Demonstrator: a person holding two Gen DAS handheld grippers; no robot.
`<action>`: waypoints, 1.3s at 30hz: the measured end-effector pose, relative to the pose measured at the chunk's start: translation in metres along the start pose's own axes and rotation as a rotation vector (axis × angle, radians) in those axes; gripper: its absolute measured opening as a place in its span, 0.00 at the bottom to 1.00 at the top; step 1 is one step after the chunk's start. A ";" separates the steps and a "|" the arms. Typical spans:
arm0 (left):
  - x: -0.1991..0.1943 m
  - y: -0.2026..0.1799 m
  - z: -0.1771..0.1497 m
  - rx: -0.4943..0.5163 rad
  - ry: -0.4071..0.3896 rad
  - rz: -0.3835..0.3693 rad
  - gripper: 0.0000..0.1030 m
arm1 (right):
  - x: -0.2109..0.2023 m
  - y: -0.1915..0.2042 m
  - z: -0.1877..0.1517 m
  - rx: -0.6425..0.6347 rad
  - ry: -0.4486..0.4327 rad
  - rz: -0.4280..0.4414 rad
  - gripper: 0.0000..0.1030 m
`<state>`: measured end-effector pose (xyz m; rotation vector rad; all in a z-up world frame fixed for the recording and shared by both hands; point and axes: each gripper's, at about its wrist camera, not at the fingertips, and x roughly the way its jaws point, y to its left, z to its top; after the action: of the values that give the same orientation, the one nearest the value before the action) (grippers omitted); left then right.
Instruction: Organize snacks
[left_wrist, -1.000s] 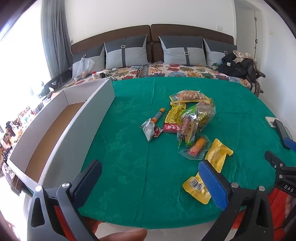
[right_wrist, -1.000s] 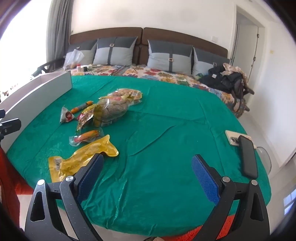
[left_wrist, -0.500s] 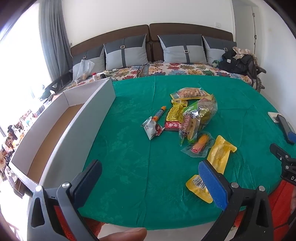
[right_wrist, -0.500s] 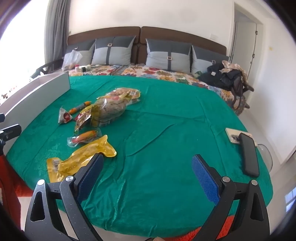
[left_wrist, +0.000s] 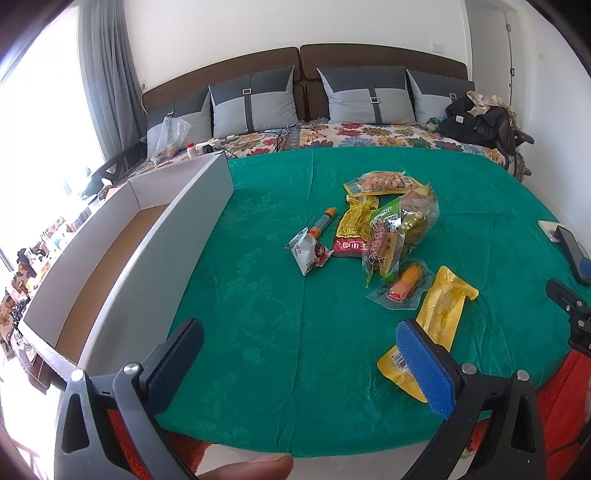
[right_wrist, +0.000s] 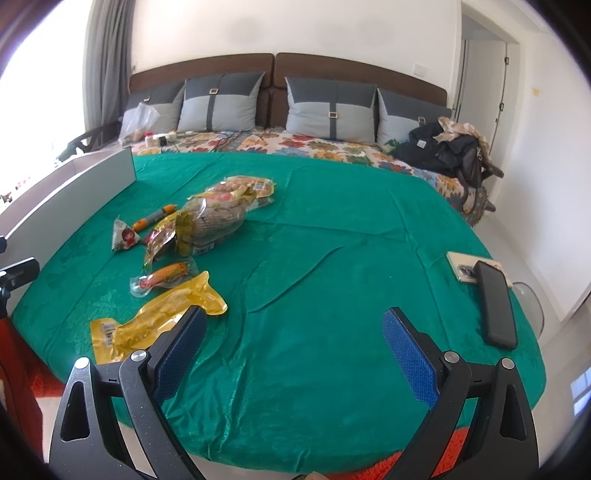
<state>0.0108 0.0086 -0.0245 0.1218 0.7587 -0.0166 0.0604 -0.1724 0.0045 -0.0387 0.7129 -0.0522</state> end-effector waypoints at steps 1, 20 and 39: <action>0.000 0.000 0.000 0.000 0.000 0.001 1.00 | 0.000 0.000 0.000 0.001 0.001 0.001 0.95; 0.005 -0.001 -0.002 0.004 0.014 0.007 1.00 | 0.001 0.000 0.000 0.001 0.002 0.001 0.95; 0.006 -0.001 -0.002 0.003 0.016 0.007 1.00 | 0.001 0.000 0.000 0.003 0.003 0.002 0.95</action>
<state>0.0135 0.0084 -0.0298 0.1270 0.7740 -0.0102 0.0614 -0.1728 0.0042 -0.0352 0.7154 -0.0515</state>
